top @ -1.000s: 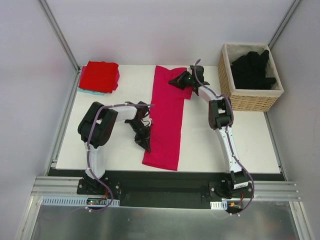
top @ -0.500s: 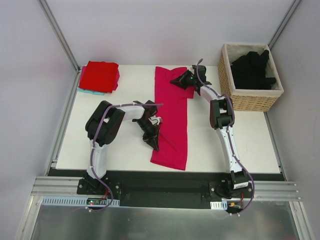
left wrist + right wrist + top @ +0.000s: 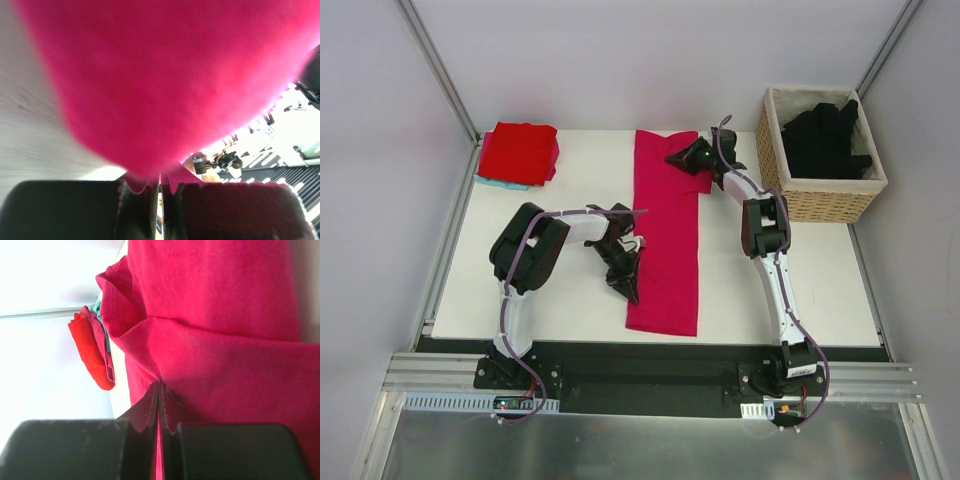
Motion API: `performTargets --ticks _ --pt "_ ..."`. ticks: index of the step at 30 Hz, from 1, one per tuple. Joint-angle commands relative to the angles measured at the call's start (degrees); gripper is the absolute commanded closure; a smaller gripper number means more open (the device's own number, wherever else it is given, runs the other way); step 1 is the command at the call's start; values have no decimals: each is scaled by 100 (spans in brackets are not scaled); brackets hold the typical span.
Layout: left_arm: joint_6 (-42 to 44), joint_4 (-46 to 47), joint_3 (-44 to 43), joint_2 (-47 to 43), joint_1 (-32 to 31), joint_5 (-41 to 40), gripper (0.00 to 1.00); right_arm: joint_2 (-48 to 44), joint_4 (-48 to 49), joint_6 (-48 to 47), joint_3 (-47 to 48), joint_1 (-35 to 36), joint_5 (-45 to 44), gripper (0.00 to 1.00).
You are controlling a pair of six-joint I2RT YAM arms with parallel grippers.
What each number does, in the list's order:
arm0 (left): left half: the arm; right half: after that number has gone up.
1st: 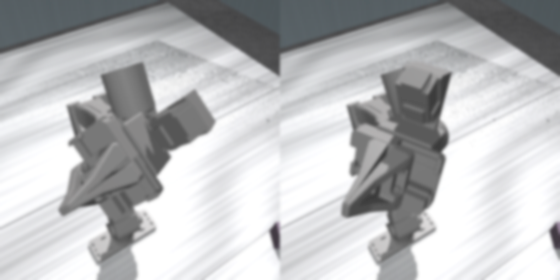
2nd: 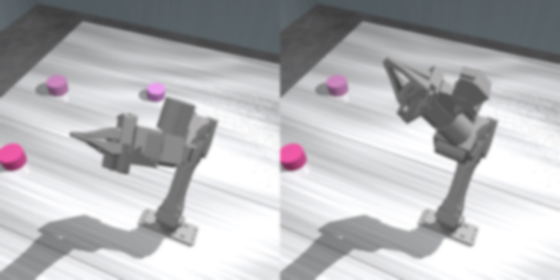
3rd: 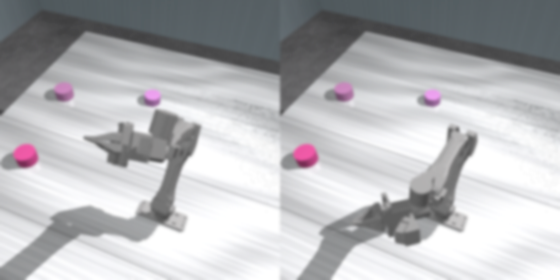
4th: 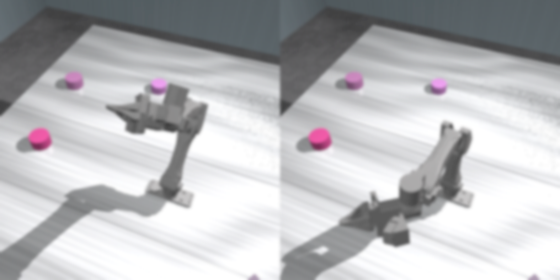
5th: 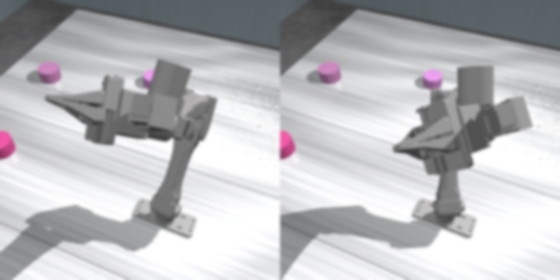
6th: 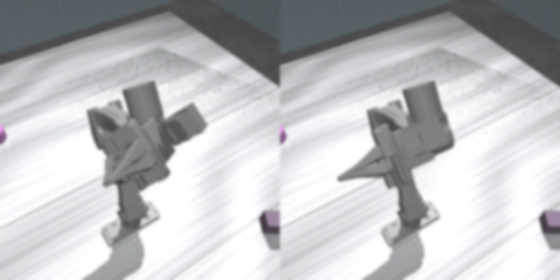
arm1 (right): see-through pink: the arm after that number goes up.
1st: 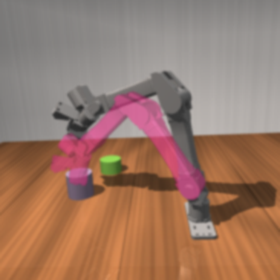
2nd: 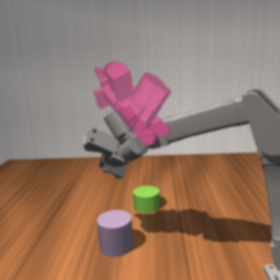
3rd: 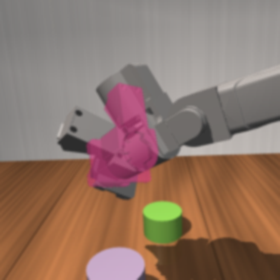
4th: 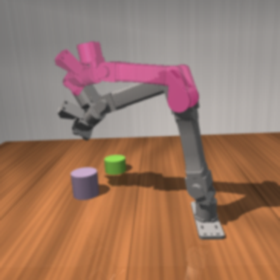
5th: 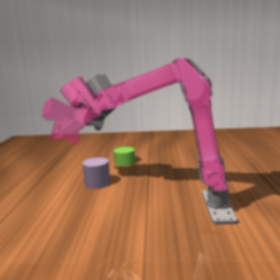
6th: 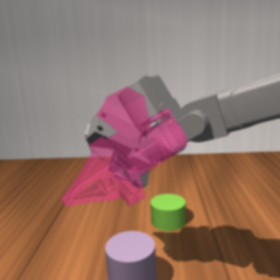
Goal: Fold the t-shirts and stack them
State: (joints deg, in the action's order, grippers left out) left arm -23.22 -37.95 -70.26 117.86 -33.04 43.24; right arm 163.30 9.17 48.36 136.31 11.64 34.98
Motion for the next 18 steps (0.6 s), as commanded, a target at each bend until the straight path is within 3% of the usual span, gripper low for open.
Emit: performTargets --ticks 1,14,15,16,18 --pt "28 -397 188 -71 -71 -325 100 -140 235 -362 1 -83 -325 99" --pt "-86 -643 -49 -247 -71 -993 100 -430 331 -635 -60 -144 -493 99" --pt "-112 -643 -119 -229 -71 -1002 97 -466 383 -652 -113 -136 -458 99" --pt "-121 -643 -154 -194 -71 -985 86 -518 497 -661 -209 -144 -388 99" --pt "-130 -643 -216 -211 -71 -993 76 -659 603 -679 -289 -153 -282 99"
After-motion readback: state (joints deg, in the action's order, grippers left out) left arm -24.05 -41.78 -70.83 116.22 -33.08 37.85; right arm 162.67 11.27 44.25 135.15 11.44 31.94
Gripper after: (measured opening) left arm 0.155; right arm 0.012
